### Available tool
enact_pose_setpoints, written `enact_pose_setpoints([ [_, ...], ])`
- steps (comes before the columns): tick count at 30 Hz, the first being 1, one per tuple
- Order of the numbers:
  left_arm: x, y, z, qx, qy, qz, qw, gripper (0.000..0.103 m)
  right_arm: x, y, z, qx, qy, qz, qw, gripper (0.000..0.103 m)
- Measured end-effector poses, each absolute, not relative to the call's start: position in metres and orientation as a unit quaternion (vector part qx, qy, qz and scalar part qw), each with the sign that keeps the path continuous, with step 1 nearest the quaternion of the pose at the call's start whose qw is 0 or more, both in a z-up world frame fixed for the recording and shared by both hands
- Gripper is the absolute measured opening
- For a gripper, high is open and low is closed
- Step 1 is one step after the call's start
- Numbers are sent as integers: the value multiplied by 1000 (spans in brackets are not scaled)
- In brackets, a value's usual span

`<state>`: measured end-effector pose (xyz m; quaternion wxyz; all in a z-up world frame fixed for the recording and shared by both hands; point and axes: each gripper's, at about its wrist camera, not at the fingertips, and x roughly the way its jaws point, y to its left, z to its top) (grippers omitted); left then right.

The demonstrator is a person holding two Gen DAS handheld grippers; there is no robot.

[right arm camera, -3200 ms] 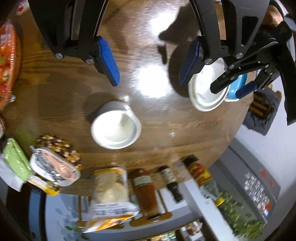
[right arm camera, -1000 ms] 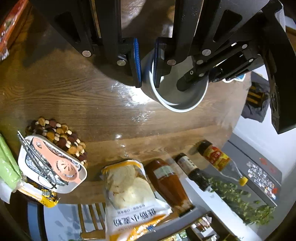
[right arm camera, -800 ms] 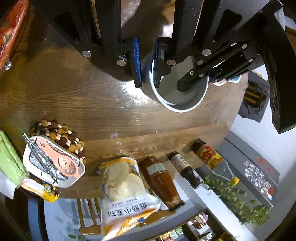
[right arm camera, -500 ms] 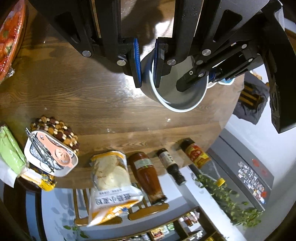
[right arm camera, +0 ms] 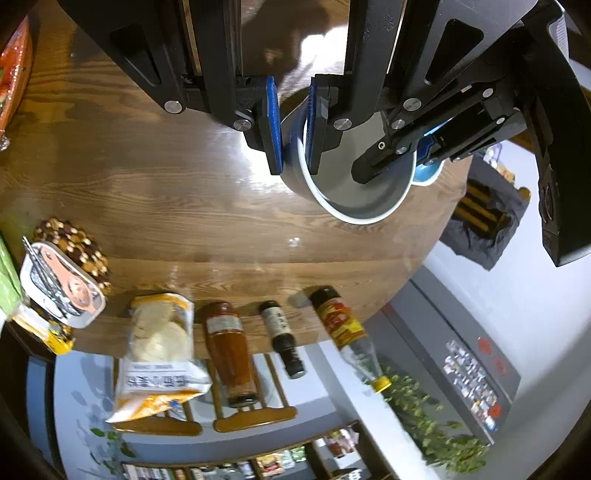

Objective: Organize plates and bowls
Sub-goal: 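Carry the white cup toward the nested bowls with the right tool, then lower the white cup into the nested white bowls with the right tool while the left tool steadies the rim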

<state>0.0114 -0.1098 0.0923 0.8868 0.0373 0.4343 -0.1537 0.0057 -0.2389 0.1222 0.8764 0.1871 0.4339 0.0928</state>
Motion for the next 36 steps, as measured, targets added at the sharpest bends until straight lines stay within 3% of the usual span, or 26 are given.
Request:
enact_pose_setpoints([
  [36, 15, -33, 56, 23, 480, -111, 870, 12, 20, -165, 89, 167, 488, 134, 846, 16],
])
